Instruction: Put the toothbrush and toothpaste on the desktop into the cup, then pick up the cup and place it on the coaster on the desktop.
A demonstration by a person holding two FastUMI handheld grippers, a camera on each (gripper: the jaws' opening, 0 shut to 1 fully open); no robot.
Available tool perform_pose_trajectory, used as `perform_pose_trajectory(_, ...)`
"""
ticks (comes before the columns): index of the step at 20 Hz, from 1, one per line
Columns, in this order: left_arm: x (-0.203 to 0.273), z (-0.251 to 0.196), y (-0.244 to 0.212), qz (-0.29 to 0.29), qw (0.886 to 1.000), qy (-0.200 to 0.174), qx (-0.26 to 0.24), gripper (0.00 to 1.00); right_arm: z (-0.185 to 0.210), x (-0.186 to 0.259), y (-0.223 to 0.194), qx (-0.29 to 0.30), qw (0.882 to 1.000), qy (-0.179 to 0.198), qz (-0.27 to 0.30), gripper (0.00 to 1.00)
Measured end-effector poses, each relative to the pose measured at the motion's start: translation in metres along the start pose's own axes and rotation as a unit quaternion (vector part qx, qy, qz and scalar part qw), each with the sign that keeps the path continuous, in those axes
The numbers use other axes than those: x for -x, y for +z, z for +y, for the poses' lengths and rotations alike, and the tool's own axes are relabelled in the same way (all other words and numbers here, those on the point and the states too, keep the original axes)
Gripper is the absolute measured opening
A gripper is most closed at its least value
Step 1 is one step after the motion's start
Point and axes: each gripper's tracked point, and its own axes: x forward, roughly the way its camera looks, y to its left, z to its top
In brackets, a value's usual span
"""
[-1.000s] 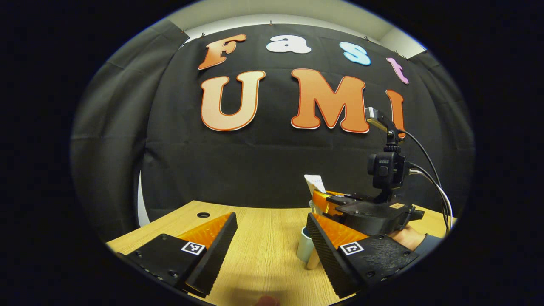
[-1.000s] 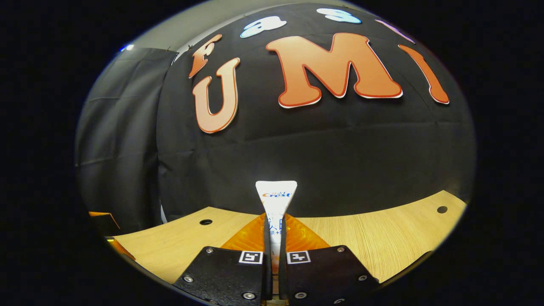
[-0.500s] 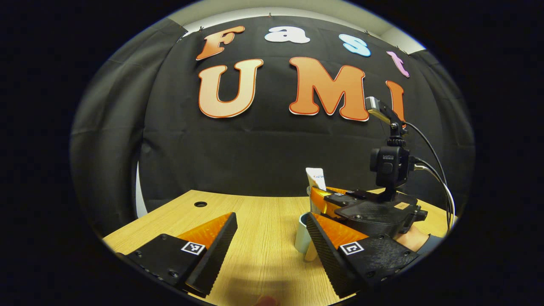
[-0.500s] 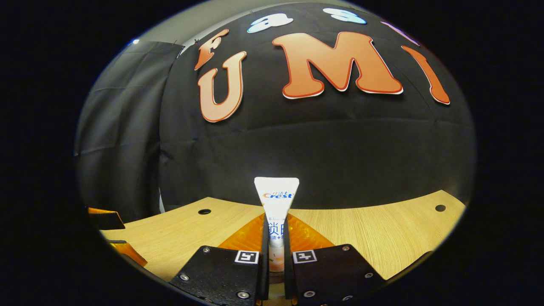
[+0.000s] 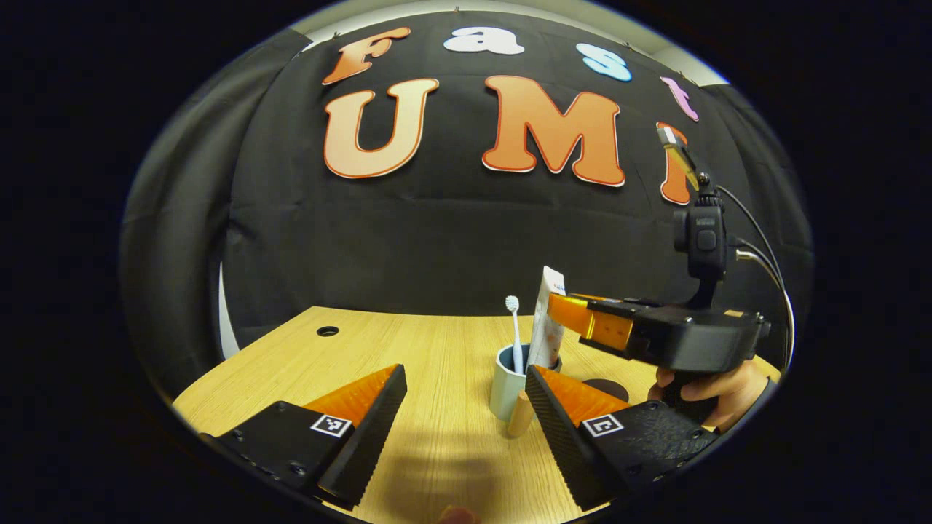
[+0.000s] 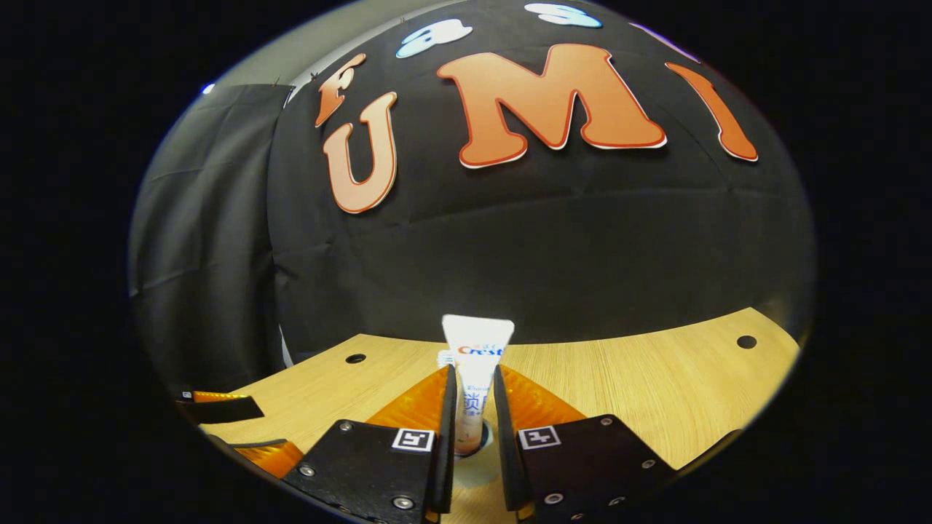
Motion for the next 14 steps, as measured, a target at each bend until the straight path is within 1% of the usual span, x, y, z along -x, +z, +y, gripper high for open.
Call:
perform_pose_trajectory(2,-0.009,-0.01,-0.001,0.011,1.0,-0.008,-0.003,0.99,-0.004,0.009,0.014,-0.002,1.0,0.002,-0.011,0.36)
perform_pose_trajectory(3,-0.012,-0.015,-0.004,0.02,1.0,-0.013,-0.004,0.99,-0.007,0.012,0.019,0.004,1.0,-0.001,-0.014,0.44)
perform_pose_trajectory(5,-0.021,-0.021,-0.012,0.043,0.999,-0.019,-0.011,0.99,-0.014,0.022,0.034,0.014,1.0,-0.004,-0.022,0.49)
perform_pose_trajectory(6,-0.023,-0.022,-0.014,0.052,0.998,-0.021,-0.014,0.99,-0.016,0.03,0.042,0.016,0.999,-0.004,-0.029,0.58)
perform_pose_trajectory(7,-0.027,-0.024,-0.017,0.061,0.998,-0.023,-0.015,0.99,-0.017,0.037,0.051,0.021,0.999,-0.004,-0.036,0.64)
perform_pose_trajectory(8,-0.032,-0.029,-0.019,0.07,0.997,-0.028,-0.015,0.99,-0.021,0.045,0.06,0.029,0.999,-0.009,-0.042,0.67)
perform_pose_trajectory(9,-0.036,-0.033,-0.02,0.084,0.996,-0.033,-0.013,0.99,-0.026,0.052,0.067,0.04,0.998,-0.016,-0.044,0.73)
perform_pose_trajectory(11,-0.042,-0.043,-0.022,0.099,0.994,-0.042,-0.015,0.99,-0.036,0.07,0.079,0.059,0.997,-0.028,-0.043,0.81)
perform_pose_trajectory(14,-0.051,-0.051,-0.021,0.127,0.99,-0.05,-0.025,0.99,-0.045,0.099,0.098,0.075,0.995,-0.041,-0.043,0.88)
